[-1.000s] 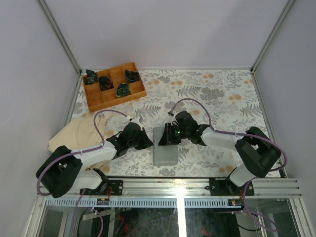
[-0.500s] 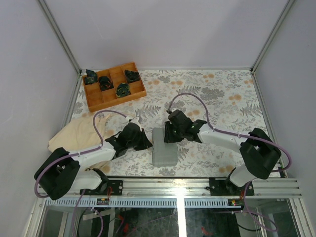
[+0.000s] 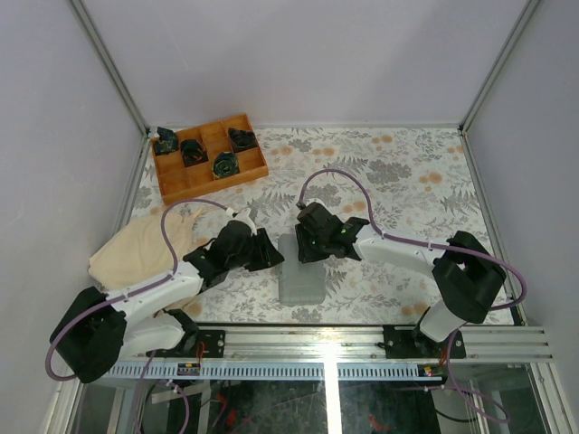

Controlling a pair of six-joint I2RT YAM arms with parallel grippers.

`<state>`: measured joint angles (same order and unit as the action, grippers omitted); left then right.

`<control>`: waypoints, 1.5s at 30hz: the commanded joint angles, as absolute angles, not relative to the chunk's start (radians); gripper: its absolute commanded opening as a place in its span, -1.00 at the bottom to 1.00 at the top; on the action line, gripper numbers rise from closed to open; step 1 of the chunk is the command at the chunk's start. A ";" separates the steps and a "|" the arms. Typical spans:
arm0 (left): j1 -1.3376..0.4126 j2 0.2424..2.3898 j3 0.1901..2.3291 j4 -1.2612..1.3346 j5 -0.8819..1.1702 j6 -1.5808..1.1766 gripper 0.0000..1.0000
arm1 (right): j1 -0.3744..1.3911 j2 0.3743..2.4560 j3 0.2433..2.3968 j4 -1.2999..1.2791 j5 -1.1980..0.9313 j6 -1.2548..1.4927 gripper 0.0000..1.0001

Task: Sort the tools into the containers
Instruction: Close the storage box at the center of the board.

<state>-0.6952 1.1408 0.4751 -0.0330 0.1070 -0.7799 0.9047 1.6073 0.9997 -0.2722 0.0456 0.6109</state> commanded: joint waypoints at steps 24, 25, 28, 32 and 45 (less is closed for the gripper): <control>-0.851 1.231 0.578 -0.160 -0.070 -0.915 0.46 | 0.910 1.613 0.916 -0.335 0.089 0.608 -0.26; -0.857 1.236 0.584 -0.161 -0.078 -0.916 0.43 | 0.910 1.608 0.912 -0.334 0.090 0.613 -0.27; -0.877 1.261 0.600 -0.169 -0.099 -0.917 0.33 | 0.910 1.588 0.902 -0.327 0.096 0.618 -0.27; -0.892 1.295 0.622 -0.186 -0.128 -0.917 0.24 | 0.911 1.576 0.897 -0.327 0.098 0.618 -0.27; -0.948 1.378 0.737 -0.316 -0.219 -0.904 0.07 | 0.911 1.571 0.872 -0.308 0.089 0.618 -0.26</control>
